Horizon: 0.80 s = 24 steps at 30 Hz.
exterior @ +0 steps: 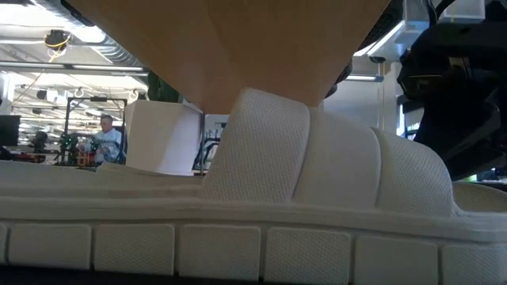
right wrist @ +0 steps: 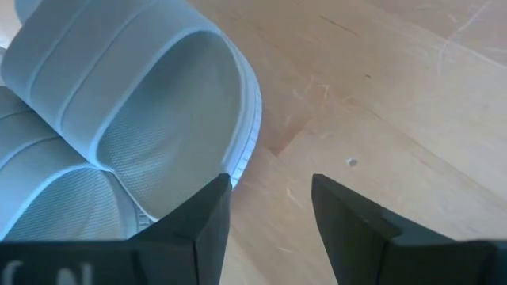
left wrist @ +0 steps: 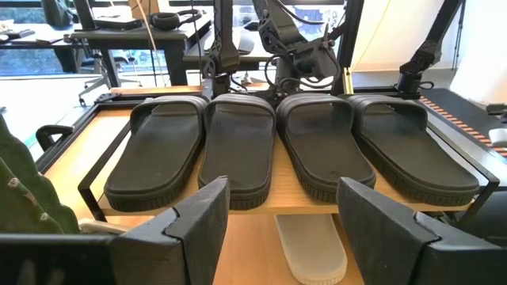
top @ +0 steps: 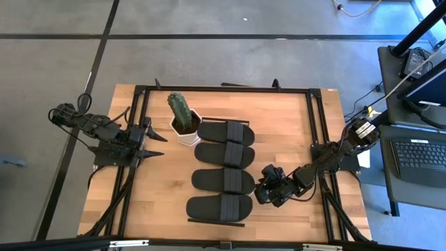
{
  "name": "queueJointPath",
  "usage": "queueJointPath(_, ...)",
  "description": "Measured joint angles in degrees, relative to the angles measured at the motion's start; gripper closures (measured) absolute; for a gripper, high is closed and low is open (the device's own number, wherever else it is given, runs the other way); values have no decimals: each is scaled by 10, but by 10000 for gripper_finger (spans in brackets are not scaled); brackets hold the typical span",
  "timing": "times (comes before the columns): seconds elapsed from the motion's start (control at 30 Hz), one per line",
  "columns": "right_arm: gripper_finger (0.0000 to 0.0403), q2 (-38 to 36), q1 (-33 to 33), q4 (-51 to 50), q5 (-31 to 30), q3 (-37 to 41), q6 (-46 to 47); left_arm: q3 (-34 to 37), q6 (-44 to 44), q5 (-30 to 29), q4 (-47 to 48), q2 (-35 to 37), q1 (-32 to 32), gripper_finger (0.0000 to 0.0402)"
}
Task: Pick and place slides into the shelf
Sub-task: Put the gray slide under the shelf
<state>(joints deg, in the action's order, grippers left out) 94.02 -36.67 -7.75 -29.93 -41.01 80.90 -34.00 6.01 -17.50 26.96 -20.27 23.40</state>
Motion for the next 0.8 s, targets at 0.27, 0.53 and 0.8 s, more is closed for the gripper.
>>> queueJointPath(0.27,224,0,0,6,0,0,-1,0,0,0,0,0,0,177)
queueJointPath(0.53,224,0,0,19,0,0,-3,0,-1,0,0,0,0,177)
queueJointPath(0.8,224,0,1,28,0,0,-6,0,-1,0,0,0,0,177)
